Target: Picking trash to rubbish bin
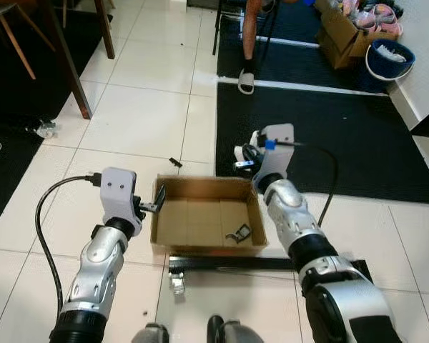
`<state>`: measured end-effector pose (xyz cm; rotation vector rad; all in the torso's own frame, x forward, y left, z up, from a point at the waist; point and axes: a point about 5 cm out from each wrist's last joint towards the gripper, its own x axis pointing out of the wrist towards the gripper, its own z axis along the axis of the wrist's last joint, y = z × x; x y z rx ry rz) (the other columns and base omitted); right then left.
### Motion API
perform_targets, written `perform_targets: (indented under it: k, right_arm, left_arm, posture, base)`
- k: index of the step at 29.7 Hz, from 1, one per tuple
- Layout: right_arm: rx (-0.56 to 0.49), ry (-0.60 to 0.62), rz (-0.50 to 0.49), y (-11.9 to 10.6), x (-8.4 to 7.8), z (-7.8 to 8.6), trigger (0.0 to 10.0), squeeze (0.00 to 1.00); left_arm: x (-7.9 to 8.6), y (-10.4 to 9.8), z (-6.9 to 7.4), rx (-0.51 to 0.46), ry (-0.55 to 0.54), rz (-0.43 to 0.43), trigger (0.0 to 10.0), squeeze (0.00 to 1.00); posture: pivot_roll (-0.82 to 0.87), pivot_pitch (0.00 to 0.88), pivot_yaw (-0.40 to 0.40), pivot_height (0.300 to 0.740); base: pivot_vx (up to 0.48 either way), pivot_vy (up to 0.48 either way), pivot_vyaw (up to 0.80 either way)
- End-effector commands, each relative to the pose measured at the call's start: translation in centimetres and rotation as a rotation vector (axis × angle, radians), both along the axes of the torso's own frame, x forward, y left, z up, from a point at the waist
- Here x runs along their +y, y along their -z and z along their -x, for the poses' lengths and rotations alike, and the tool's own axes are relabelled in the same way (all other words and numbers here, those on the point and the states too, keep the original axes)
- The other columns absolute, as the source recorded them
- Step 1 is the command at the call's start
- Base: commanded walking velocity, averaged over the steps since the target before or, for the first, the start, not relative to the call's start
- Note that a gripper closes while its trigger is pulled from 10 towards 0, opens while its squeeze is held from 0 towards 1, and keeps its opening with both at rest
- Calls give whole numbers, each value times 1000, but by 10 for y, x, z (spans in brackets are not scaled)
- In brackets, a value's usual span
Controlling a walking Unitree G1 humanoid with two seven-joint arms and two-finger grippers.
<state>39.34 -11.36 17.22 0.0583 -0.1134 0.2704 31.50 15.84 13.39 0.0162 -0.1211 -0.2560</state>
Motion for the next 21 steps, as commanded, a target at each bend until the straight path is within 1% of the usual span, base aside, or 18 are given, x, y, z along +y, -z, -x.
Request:
perform_targets:
  k: [1, 5, 9, 13, 15, 17, 21]
  right_arm:
    - [21, -1, 14, 9, 2, 2, 10000, 0]
    - [21, 0, 14, 2, 4, -3, 10000, 0]
    - [-9, 12, 10, -15, 4, -10, 10000, 0]
    - [-51, 22, -8, -38, 4, -17, 10000, 0]
    - [-81, 29, -22, -54, 3, -21, 10000, 0]
    - [-95, 32, -28, -61, 3, -22, 10000, 0]
    - [-157, 28, -47, -85, 7, -25, 10000, 0]
  left_arm:
    - [-5, 7, 3, 26, 21, -4, 10000, 0]
    - [-9, 5, 0, 24, 32, -2, 10000, 0]
    - [-11, 2, -3, 20, 35, 0, 10000, 0]
    - [-12, 1, -6, 18, 38, 0, 10000, 0]
    - [-13, 0, -6, 12, 38, 2, 10000, 0]
    - [-13, -1, -6, 11, 38, 3, 10000, 0]
    - [-13, -1, -8, 8, 43, 2, 10000, 0]
  posture:
    - [31, 396, -81, 740]
    - [29, 409, -88, 740]
    - [26, 416, -92, 740]
    - [26, 412, -91, 740]
    - [27, 411, -93, 740]
    - [27, 411, -93, 740]
    - [29, 396, -87, 740]
  base:
    - [0, 0, 0]
    - [0, 0, 0]
    - [0, 0, 0]
    - [0, 0, 0]
    - [0, 0, 0]
    - [0, 0, 0]
    - [0, 0, 0]
